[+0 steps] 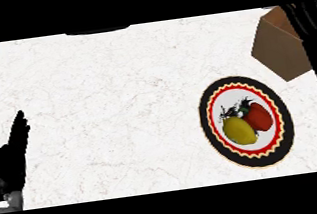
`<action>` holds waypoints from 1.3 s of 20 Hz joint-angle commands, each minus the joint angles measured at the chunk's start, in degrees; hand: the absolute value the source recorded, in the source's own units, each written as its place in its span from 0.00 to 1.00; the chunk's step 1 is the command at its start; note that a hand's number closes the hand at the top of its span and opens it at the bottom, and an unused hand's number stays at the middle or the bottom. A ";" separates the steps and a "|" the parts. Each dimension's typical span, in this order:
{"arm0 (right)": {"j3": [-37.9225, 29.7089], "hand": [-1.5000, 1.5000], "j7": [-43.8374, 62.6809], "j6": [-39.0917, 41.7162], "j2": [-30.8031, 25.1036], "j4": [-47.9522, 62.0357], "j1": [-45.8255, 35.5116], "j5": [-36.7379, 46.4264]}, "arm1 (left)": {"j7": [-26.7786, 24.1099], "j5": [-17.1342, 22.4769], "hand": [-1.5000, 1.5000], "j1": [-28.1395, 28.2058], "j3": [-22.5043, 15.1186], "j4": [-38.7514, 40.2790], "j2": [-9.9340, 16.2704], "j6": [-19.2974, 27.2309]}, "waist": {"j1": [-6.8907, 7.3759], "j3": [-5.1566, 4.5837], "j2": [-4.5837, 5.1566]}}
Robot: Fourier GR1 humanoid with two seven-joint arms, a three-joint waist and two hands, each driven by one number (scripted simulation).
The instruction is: Pick the bell pepper from the plate and place it in the cardboard box
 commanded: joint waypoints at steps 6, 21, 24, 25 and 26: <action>12.53 0.00 -1.86 35.35 -6.13 8.09 3.70 -9.01 | 0.15 -6.18 0.50 -4.05 0.25 -1.46 6.92 0.38 | 3.23 1.03 2.60; 12.40 0.00 -45.71 49.74 -19.53 22.40 -1.96 21.16 | 2.57 -5.88 0.50 -6.65 -1.34 1.82 5.43 -2.09 | 3.53 1.01 2.87; 17.16 0.00 -47.04 43.57 -22.15 19.60 -5.56 31.00 | 2.26 -6.53 0.50 -8.68 -1.77 2.66 5.09 -2.19 | 4.22 0.88 3.03; 18.51 0.00 -48.48 43.39 -24.43 20.24 -5.53 33.48 | 2.68 -6.21 0.50 -7.88 -1.83 1.92 5.25 -2.55 | 4.62 0.87 2.81; 19.52 0.00 -50.28 43.47 -25.89 20.93 -6.86 34.87 | 2.37 -6.23 0.50 -8.78 -1.78 2.41 4.98 -2.61 | 4.43 0.78 2.90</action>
